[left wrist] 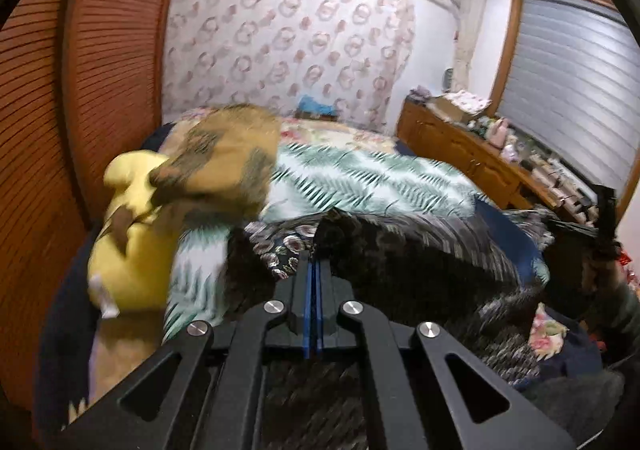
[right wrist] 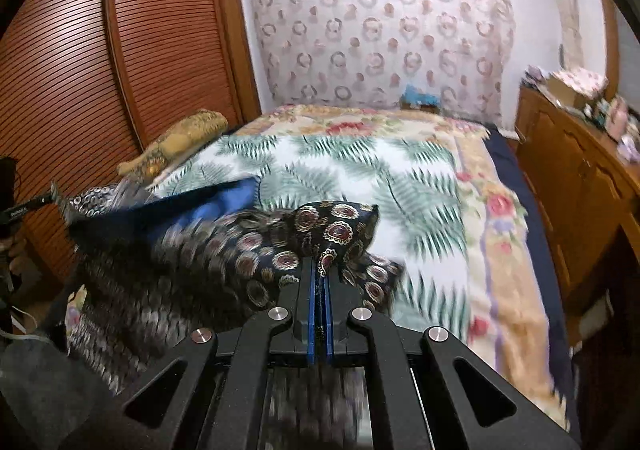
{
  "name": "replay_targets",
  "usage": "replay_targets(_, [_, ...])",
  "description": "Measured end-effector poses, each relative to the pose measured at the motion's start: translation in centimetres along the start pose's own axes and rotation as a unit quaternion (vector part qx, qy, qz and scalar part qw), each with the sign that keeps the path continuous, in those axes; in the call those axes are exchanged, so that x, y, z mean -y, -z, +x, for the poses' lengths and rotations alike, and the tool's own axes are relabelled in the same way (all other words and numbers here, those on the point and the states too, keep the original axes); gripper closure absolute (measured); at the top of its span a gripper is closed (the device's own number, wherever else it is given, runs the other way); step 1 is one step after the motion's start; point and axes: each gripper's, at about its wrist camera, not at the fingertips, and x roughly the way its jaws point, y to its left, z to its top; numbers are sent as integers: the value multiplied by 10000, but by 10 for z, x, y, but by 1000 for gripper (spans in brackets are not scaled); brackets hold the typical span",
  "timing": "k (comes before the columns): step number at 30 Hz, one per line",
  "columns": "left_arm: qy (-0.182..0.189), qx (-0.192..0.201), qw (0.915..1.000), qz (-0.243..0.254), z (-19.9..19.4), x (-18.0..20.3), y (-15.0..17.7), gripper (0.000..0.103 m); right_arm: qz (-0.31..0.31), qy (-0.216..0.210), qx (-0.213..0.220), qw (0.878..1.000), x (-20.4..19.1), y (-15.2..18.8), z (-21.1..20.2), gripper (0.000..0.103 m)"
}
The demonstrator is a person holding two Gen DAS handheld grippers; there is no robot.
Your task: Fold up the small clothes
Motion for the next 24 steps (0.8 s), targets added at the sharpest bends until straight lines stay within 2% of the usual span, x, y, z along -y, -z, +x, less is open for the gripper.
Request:
replay_targets(4, [-128,-149,9997,-113,-5,-13,14,101,183,25,-250,9995,3,31,-29,100])
replay_targets(7, [-274,-186,9994,-69,-2,-19,16,101,168,32,-483,9987,-2,36,-31,100])
replay_targets(12, [-545,-292,9981,-57,3,-23,21,100,118,12,-852,9963,-10,36,-15,100])
replay_targets(16, [-497,-242,9984,-73,-1,-25,21,100,83,10,-849,9964,-17,25,-12,99])
replay_targets(20, [-447,-215,9987,-88,-1,-22,19,99,75,156,-813,9965,-19,14,-15,85])
replay_targets(22, [-561,-207,9982,-73,3,-21,17,89,107,228,-749,9969,-21,11,-19,67])
replay_targets(24, [-663,-232,9975,-41,11,-20,13,88,158,262,-590,9978,-23,17,-25,58])
